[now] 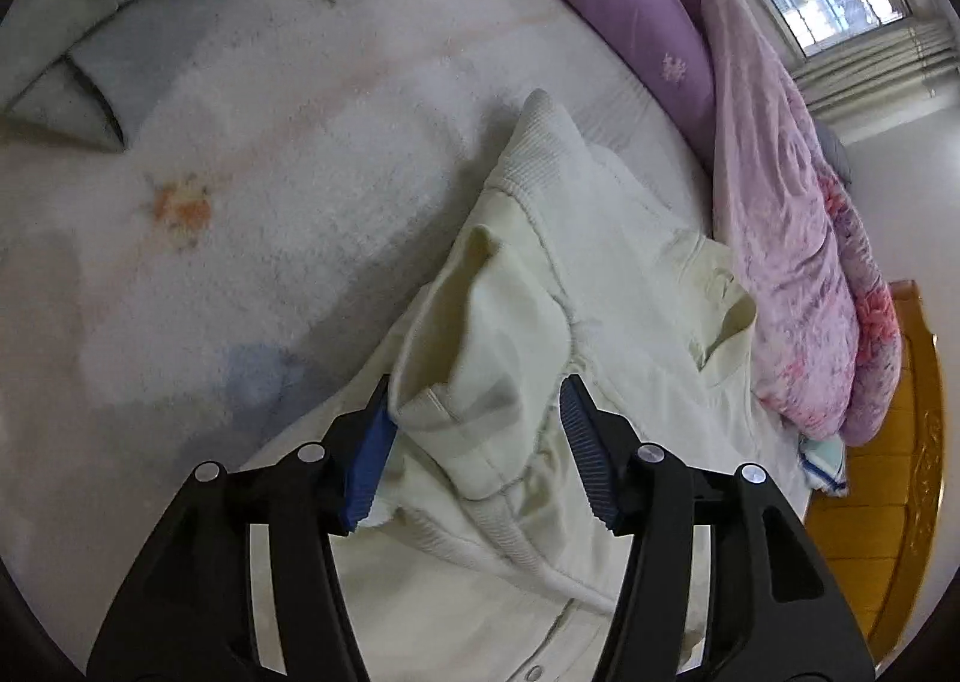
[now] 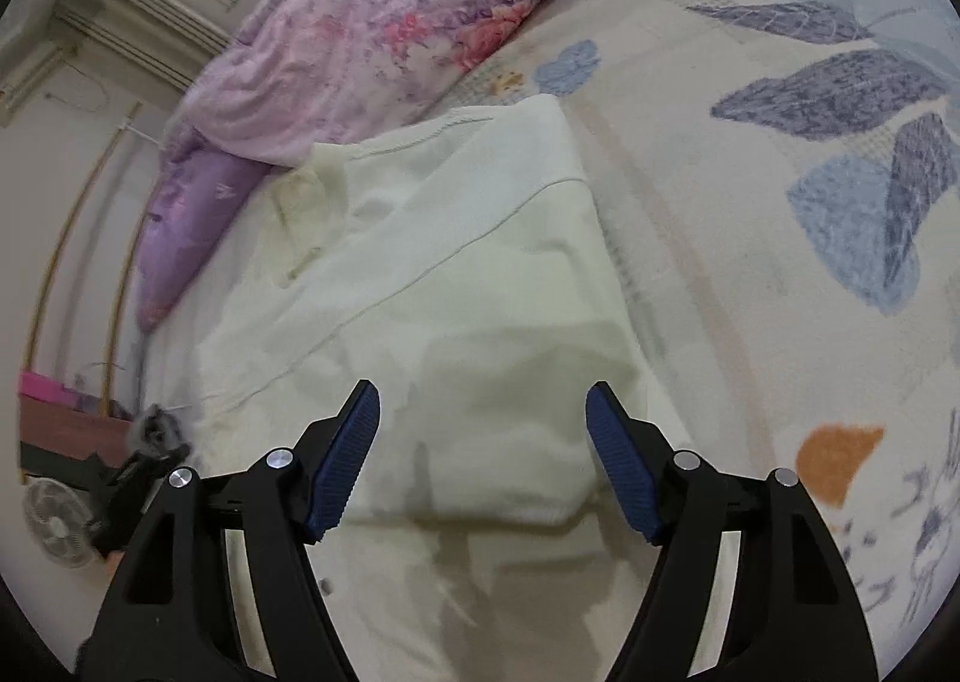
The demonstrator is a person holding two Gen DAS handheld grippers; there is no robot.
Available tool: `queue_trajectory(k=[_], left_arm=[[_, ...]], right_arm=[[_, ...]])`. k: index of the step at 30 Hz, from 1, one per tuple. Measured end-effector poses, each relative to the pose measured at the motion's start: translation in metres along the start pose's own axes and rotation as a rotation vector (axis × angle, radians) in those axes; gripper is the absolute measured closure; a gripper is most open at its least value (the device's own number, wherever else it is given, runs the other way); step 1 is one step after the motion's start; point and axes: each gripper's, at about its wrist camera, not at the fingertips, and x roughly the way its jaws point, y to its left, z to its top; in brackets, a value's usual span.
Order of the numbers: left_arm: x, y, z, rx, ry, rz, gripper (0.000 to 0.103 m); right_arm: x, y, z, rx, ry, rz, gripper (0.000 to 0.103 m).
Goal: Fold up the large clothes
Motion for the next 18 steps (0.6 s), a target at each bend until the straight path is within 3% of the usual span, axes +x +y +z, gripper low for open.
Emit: queue_trajectory(k=[3,7,10,12,13,15,18], left_arm=[[-0.009,-0.011,0.001,0.057,-0.026,0.015,0.046],[-0.015,-0.031,0.007,0.139,-0.034,0.059,0.046],[-0.017,-0.043,0.014,0.179,-0.008,0.065,0.046],[-0.017,-0.058,0.021,0.225,-0.006,0.095,0.034],[-0.018,-0.062,0.024,0.249,-0.013,0.107,0.03],[-0.014,-0.074,0.037,0.282,-0.02,0.094,0.027],[0.005,-0.085,0.056,0.305,0.011,0.137,0.027]], right_arm=[[0.017,0.001,0.009,-0.022,0.022,-0.002,0.053],[0.056,-0.015,0.019,0.028,0.148,-0.072,0.063],[0.05,-0.007,0.031,0.034,0.166,-0.067,0.06],[0.034,0.003,0.041,0.012,0.109,-0.043,0.049],[0.026,0.008,0.049,-0.003,0.071,-0.064,0.038],[0.021,0.013,0.066,-0.029,0.027,-0.085,0.036],[0.029,0.013,0.089,-0.046,0.002,-0.134,0.036]])
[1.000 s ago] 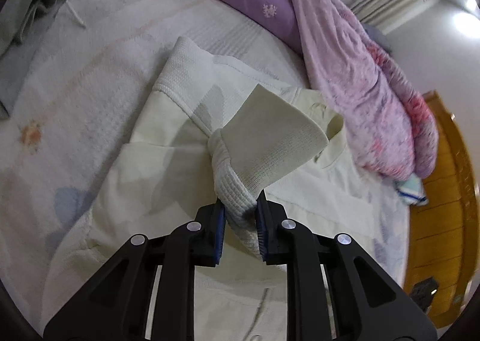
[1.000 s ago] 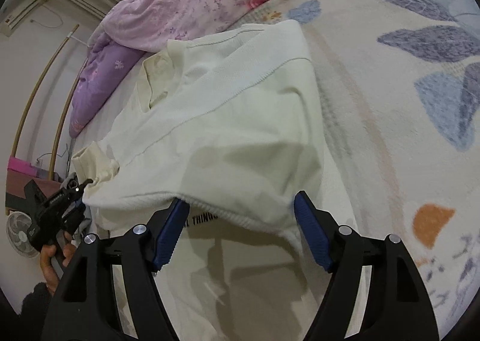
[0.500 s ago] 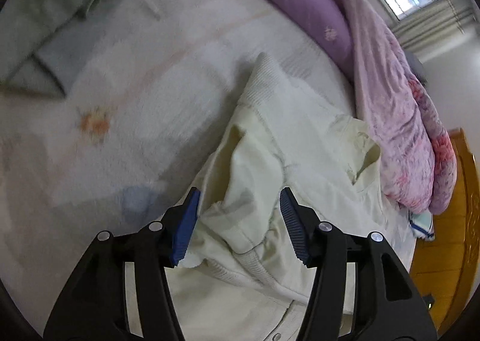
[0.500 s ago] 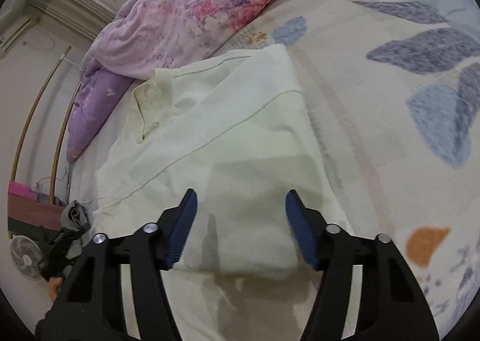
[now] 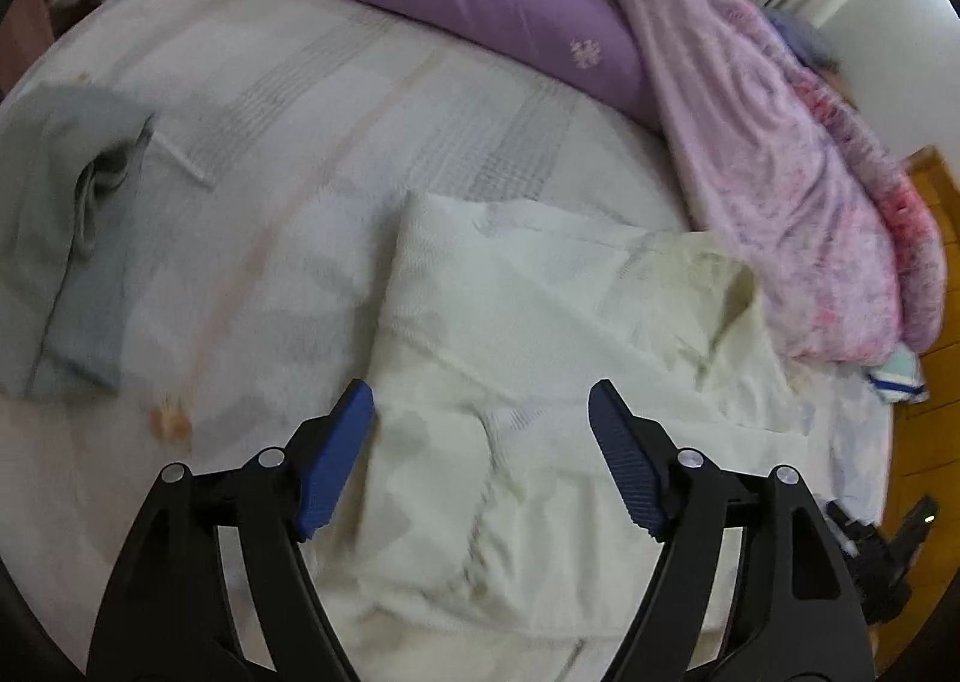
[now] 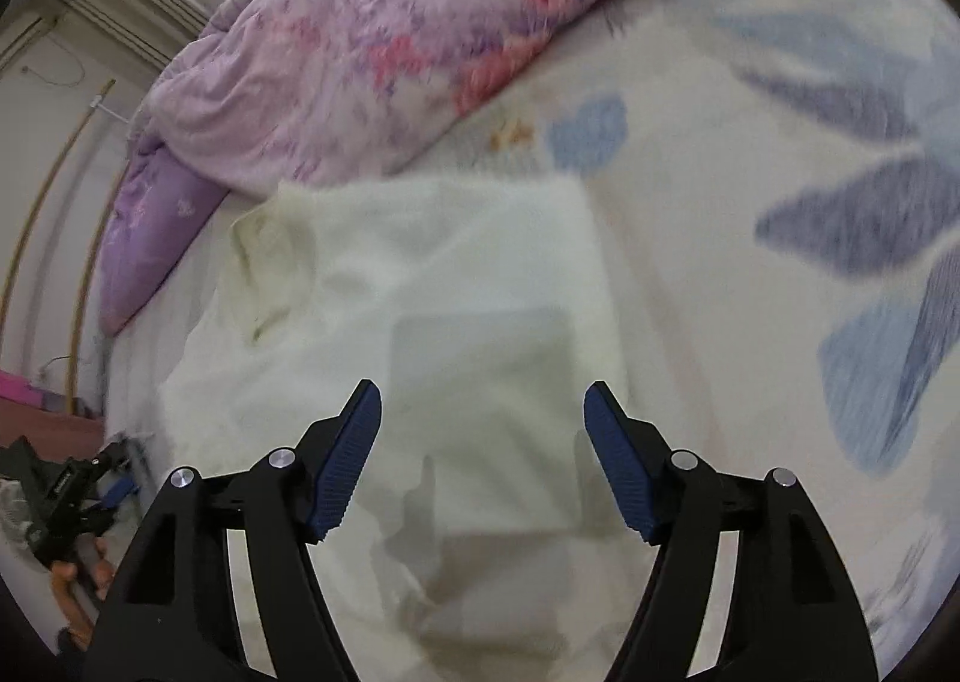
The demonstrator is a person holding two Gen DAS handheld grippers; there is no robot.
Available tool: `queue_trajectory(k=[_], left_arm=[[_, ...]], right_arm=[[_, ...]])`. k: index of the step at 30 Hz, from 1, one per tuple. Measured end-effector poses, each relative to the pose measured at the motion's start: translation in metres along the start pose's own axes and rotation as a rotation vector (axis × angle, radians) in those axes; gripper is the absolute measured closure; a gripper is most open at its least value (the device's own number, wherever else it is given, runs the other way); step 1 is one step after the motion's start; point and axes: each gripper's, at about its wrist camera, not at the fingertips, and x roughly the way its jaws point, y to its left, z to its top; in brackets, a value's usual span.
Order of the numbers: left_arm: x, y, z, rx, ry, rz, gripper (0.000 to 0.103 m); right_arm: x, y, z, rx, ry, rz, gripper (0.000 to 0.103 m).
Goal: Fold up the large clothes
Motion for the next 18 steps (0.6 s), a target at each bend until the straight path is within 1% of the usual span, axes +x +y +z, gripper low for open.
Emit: queue_trajectory(k=[2,4,5,7,10,11,13,14,15,18], left_arm=[[0.019,0.003,0.013,0.005,0.044,0.009,0.025],[0.034,0.011,0.02,-0.006,0.074,0.026,0.025],[0.041,0.016,0.024,-0.01,0.085,0.049,0.025],[0.049,0.022,0.029,-0.004,0.092,0.072,0.025],[0.064,0.03,0.037,0.007,0.102,0.114,0.024],[0.071,0.033,0.041,0.005,0.111,0.129,0.024],[0.083,0.04,0.045,-0.006,0.144,0.133,0.023],[0.087,0.041,0.047,-0.011,0.143,0.14,0.023],[0.09,0.041,0.05,-0.012,0.137,0.138,0.023],[0.102,0.039,0.058,-0.002,0.139,0.121,0.023]], right_arm=[[0.011,-0.004,0.01,0.018,-0.003,-0.013,0.035],[0.029,-0.01,0.021,0.05,0.014,-0.013,0.035],[0.033,-0.013,0.025,0.057,0.019,-0.021,0.035],[0.046,-0.014,0.031,0.041,0.025,-0.067,0.035],[0.061,-0.02,0.033,0.046,0.038,-0.081,0.034],[0.067,-0.023,0.033,0.05,0.046,-0.072,0.034],[0.076,-0.026,0.035,0.058,0.061,-0.061,0.033],[0.078,-0.026,0.036,0.057,0.059,-0.054,0.03],[0.079,-0.025,0.039,0.05,0.043,-0.037,0.028],[0.084,-0.022,0.049,0.029,0.034,-0.007,0.028]])
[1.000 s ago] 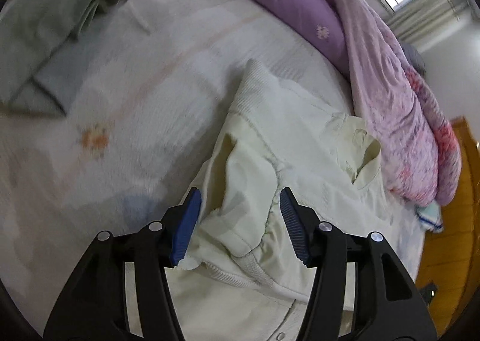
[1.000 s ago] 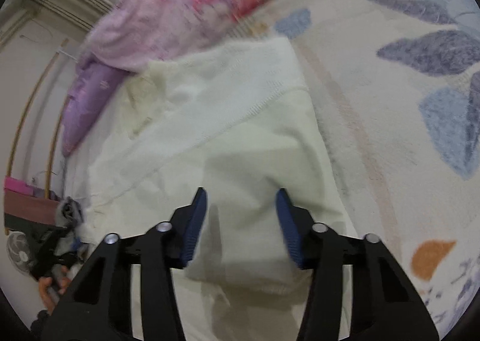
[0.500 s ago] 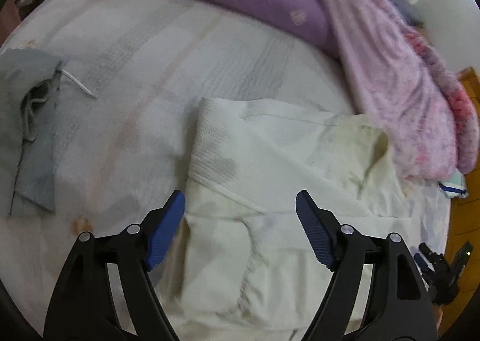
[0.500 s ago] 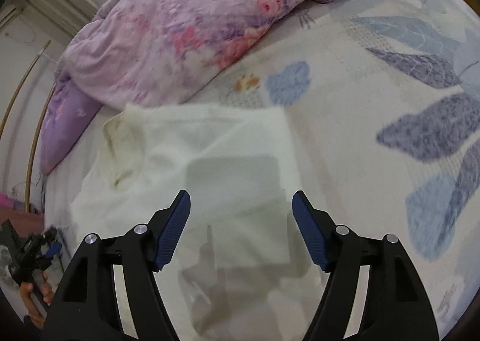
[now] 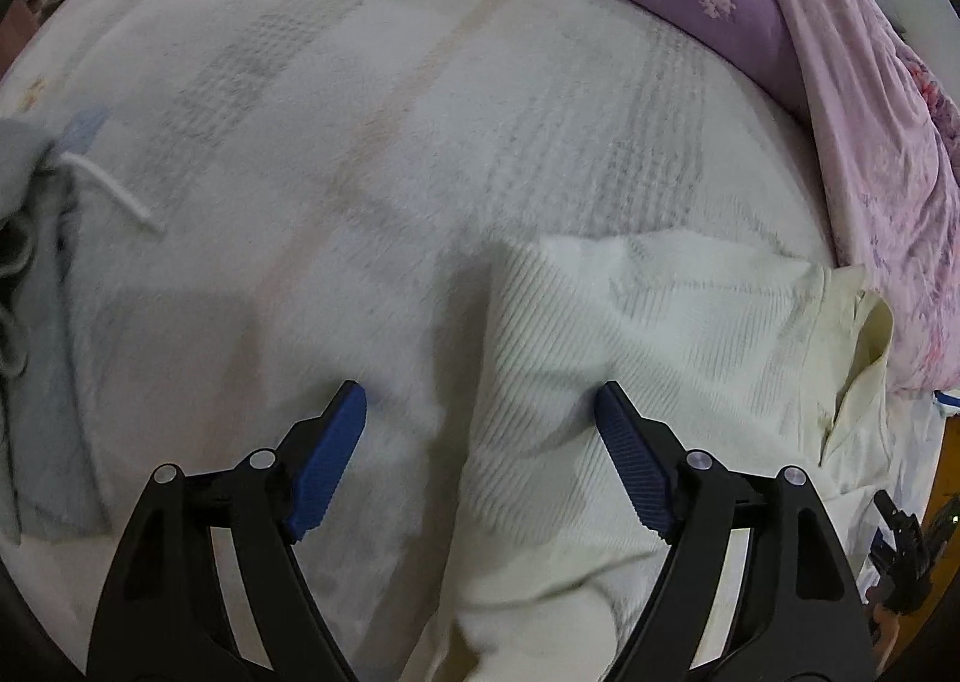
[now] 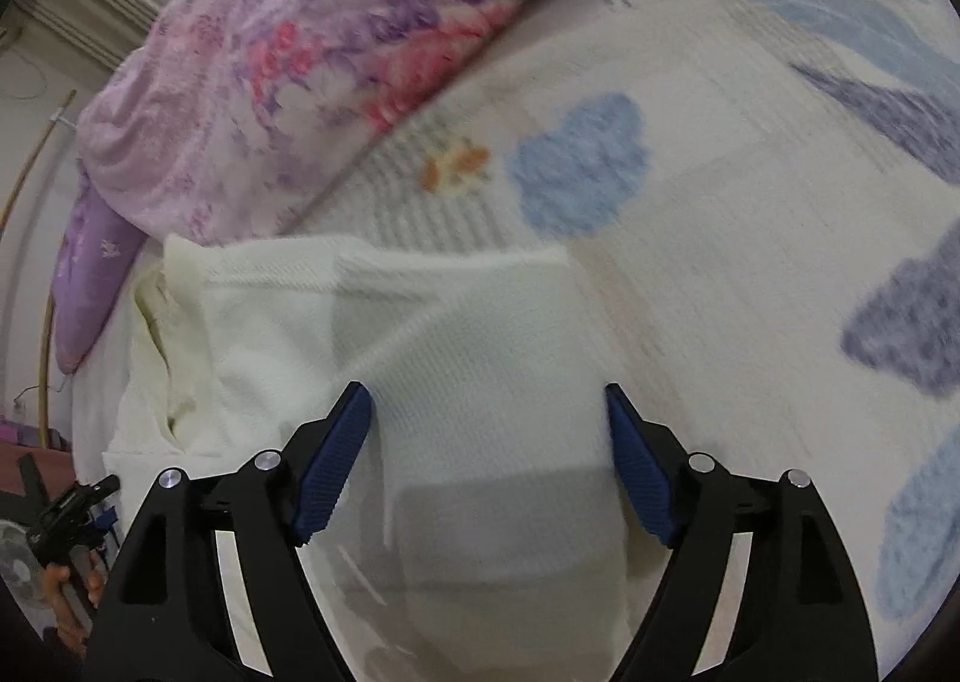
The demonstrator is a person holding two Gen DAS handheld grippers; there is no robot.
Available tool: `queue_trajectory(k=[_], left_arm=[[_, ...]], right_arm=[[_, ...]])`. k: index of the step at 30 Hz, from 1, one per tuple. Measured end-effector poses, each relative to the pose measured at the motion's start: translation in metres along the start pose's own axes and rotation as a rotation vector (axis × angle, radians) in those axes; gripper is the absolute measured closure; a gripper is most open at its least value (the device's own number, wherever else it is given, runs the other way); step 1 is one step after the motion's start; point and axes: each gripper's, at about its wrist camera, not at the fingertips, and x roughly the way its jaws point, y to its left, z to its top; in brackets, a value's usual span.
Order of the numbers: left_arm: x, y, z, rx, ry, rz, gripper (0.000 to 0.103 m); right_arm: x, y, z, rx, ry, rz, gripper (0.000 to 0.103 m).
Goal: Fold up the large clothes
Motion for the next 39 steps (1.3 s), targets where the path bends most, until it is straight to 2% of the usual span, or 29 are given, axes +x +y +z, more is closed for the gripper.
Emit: queue_trajectory(k=[3,4,5,6,7,8,11,16,20,22,25,27,29,31,33,34,35,36,38,39], left_arm=[[0.005,-0.008,0.004,0.023,-0.018,0.021,0.022],[0.006,-0.011,0.004,0.034,-0.024,0.027,0.022],[0.006,-0.013,0.005,0.048,-0.031,0.027,0.032],[0.004,-0.018,0.004,0.077,-0.048,0.01,0.047],[0.001,-0.023,0.002,0.114,-0.053,-0.029,0.086],[-0.004,-0.029,-0.001,0.138,-0.064,-0.024,0.092],[-0.028,-0.037,-0.01,0.196,-0.133,-0.029,0.095],[-0.094,-0.036,-0.039,0.207,-0.242,-0.114,0.096],[-0.157,-0.025,-0.091,0.252,-0.322,-0.113,0.096],[-0.175,-0.016,-0.114,0.236,-0.327,-0.114,0.096],[-0.195,0.01,-0.165,0.195,-0.296,-0.098,0.096],[-0.197,0.032,-0.205,0.172,-0.25,-0.07,0.096],[-0.19,0.049,-0.238,0.125,-0.19,-0.044,0.095],[-0.18,0.065,-0.265,0.062,-0.121,-0.03,0.093],[-0.173,0.084,-0.291,-0.02,-0.061,-0.02,0.085],[-0.171,0.091,-0.301,-0.055,-0.04,-0.009,0.067],[-0.17,0.099,-0.312,-0.096,-0.025,0.01,0.041],[-0.173,0.11,-0.327,-0.16,-0.033,0.034,0.031],[-0.178,0.125,-0.344,-0.236,-0.043,0.014,0.03],[-0.18,0.135,-0.353,-0.292,-0.028,-0.022,0.03]], right_arm=[[0.005,0.003,0.008,-0.021,-0.005,0.018,0.028],[0.006,0.004,0.009,-0.031,-0.006,0.022,0.033],[0.007,0.007,0.009,-0.05,-0.005,0.018,0.041],[0.008,0.01,0.007,-0.063,-0.003,0.019,0.046],[0.008,0.012,0.006,-0.078,0.0,0.032,0.064],[0.008,0.014,0.004,-0.093,0.009,0.063,0.083],[-0.014,0.031,-0.005,-0.19,-0.053,0.057,0.09],[-0.09,0.053,-0.029,-0.274,-0.188,0.131,0.09],[-0.153,0.058,-0.075,-0.315,-0.258,0.162,0.091],[-0.177,0.057,-0.107,-0.313,-0.263,0.159,0.091],[-0.201,0.036,-0.153,-0.269,-0.214,0.165,0.09],[-0.205,0.018,-0.188,-0.205,-0.146,0.176,0.089],[-0.203,0.008,-0.213,-0.186,-0.092,0.135,0.083],[-0.193,-0.008,-0.241,-0.132,0.01,0.072,0.075],[-0.187,-0.025,-0.264,-0.058,0.079,0.051,0.069],[-0.185,-0.033,-0.273,-0.02,0.101,0.052,0.061],[-0.185,-0.042,-0.283,0.023,0.117,0.038,0.045],[-0.186,-0.052,-0.293,0.077,0.123,0.013,0.04],[-0.195,-0.072,-0.312,0.192,0.113,0.05,0.037],[-0.198,-0.078,-0.317,0.239,0.103,0.065,0.037]])
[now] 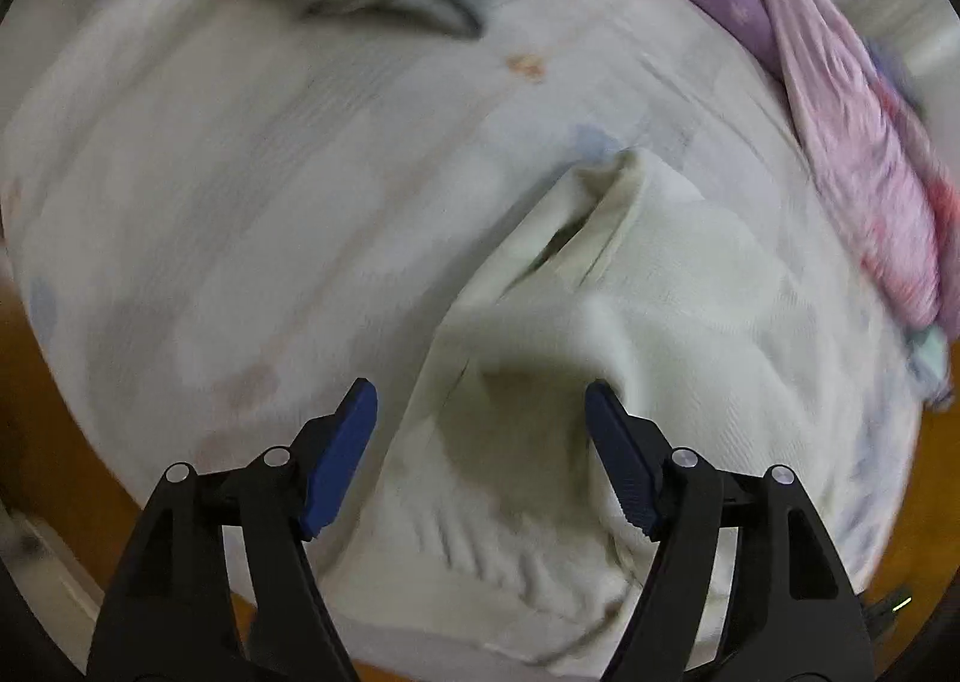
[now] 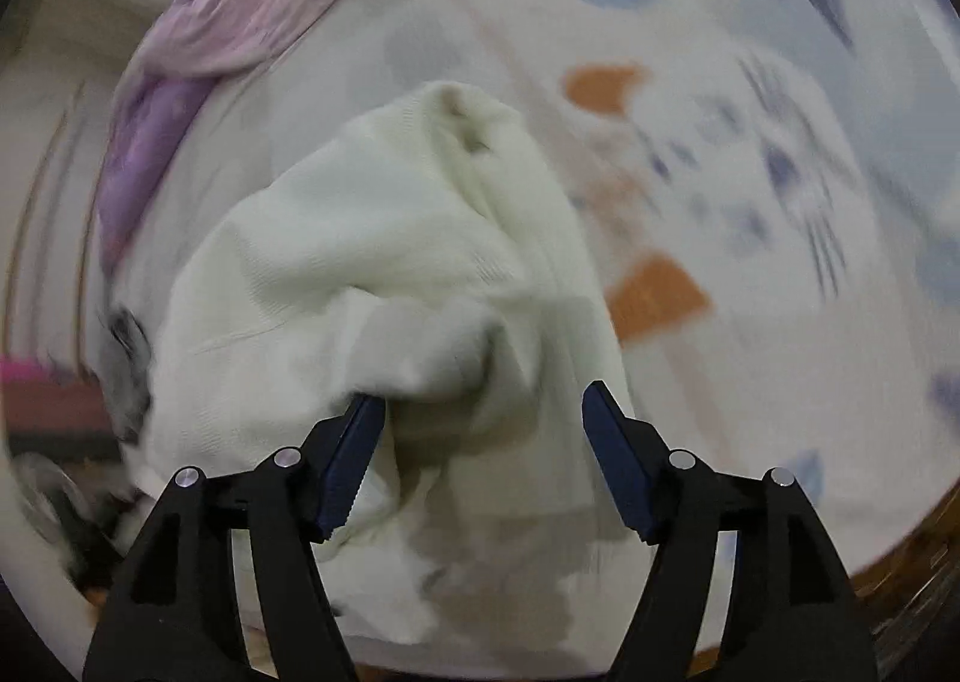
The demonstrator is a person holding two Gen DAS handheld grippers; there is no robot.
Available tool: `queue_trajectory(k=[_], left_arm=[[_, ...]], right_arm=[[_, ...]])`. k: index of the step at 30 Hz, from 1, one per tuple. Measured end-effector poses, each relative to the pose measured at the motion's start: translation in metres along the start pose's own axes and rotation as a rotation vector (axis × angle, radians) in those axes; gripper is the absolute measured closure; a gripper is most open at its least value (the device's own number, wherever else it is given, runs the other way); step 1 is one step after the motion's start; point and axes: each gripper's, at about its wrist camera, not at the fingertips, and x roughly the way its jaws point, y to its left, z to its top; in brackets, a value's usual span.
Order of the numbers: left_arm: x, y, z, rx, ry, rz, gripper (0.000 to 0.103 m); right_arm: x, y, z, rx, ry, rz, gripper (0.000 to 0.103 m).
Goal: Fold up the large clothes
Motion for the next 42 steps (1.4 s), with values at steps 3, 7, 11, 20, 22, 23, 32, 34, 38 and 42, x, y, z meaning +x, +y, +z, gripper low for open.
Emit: queue_trajectory(k=[3,7,11,20,22,23,32,34,38,42], left_arm=[[-0.005,0.018,-0.01,-0.115,-0.002,-0.088,0.029],[0.003,0.006,-0.004,-0.11,0.003,-0.194,0.028],[0.004,-0.01,0.007,-0.129,-0.022,-0.346,0.027],[0.041,-0.031,0.027,-0.116,0.023,-0.277,0.027],[0.055,-0.027,0.027,-0.133,0.073,-0.268,0.066],[0.059,-0.026,0.026,-0.131,0.087,-0.298,0.098],[-0.022,-0.013,0.016,0.077,-0.054,-0.424,0.098],[-0.026,0.001,0.007,0.086,-0.039,-0.419,0.098],[-0.015,0.038,-0.019,0.076,0.051,-0.36,0.099],[0.015,0.05,-0.041,0.089,0.127,-0.289,0.099]], right_arm=[[-0.004,-0.022,-0.011,0.179,-0.021,0.157,0.037],[0.003,-0.02,-0.009,0.289,-0.069,0.27,0.036],[0.012,-0.007,-0.007,0.365,-0.115,0.398,0.034],[0.037,-0.001,0.01,0.382,-0.096,0.302,0.044],[0.038,-0.001,0.011,0.351,-0.094,0.304,0.078],[0.034,-0.001,0.012,0.341,-0.101,0.33,0.093],[-0.061,-0.007,-0.004,0.148,-0.267,0.372,0.094],[-0.075,-0.01,-0.017,0.13,-0.29,0.357,0.094],[-0.066,-0.031,-0.044,0.155,-0.251,0.292,0.094],[-0.028,-0.068,-0.06,0.194,-0.178,0.133,0.094]])
